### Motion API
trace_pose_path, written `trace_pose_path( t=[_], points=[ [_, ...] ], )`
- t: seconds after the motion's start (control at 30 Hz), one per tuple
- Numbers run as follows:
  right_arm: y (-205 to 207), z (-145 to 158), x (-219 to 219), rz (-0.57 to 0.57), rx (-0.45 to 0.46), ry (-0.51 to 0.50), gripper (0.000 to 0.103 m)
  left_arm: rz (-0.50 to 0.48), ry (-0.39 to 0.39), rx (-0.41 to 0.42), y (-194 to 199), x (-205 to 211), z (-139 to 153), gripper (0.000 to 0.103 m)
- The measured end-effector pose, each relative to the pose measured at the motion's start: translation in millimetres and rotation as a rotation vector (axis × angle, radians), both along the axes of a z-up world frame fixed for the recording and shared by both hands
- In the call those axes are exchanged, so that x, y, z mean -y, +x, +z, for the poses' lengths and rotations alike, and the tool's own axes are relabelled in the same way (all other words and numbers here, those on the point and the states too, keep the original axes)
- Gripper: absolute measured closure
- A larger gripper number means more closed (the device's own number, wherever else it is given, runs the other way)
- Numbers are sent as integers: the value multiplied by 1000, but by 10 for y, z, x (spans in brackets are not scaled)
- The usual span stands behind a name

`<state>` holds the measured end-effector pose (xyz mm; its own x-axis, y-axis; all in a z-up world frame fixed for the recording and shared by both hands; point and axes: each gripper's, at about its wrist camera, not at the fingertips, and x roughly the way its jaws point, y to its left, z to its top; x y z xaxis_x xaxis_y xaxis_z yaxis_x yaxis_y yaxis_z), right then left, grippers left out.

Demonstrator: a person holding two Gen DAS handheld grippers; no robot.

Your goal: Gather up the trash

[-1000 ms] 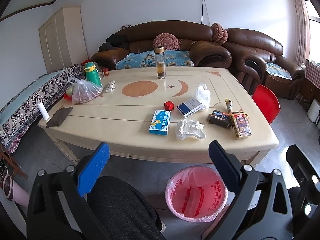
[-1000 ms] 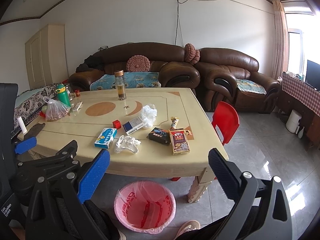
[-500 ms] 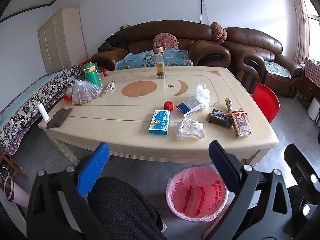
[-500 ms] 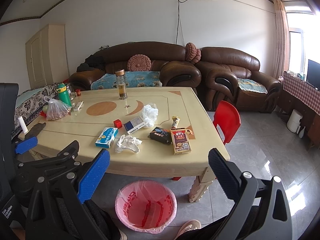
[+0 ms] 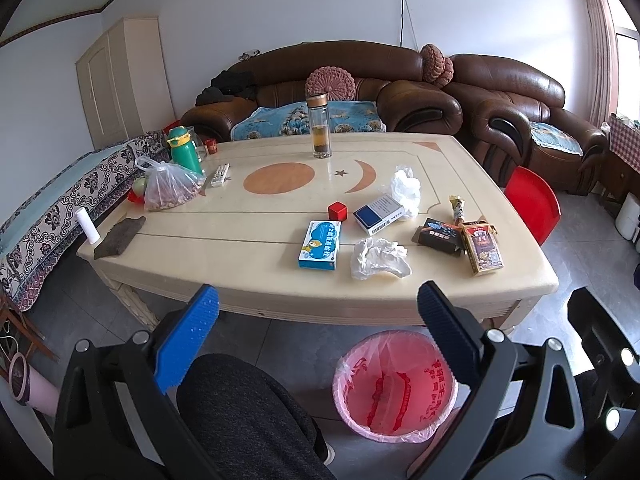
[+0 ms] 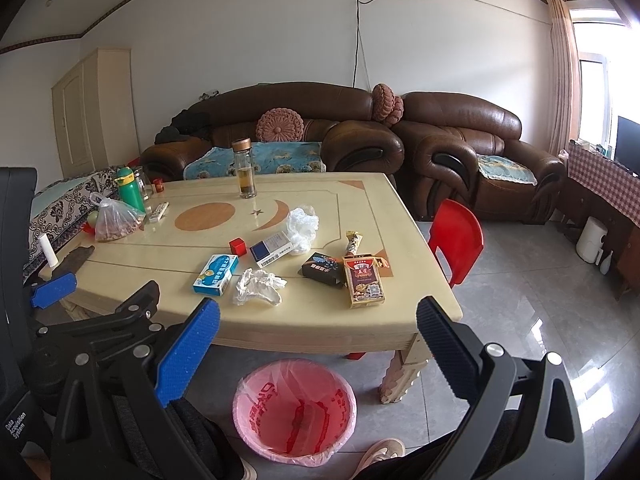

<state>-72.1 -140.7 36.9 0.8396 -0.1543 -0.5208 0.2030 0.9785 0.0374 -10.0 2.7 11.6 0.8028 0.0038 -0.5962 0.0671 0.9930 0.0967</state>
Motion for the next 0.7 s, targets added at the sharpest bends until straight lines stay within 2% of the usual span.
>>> trace_pose_path(
  t=[0.7],
  points=[
    [126, -129, 109, -11, -24, 27, 6, -7, 16, -28, 85, 22, -91, 6]
  ],
)
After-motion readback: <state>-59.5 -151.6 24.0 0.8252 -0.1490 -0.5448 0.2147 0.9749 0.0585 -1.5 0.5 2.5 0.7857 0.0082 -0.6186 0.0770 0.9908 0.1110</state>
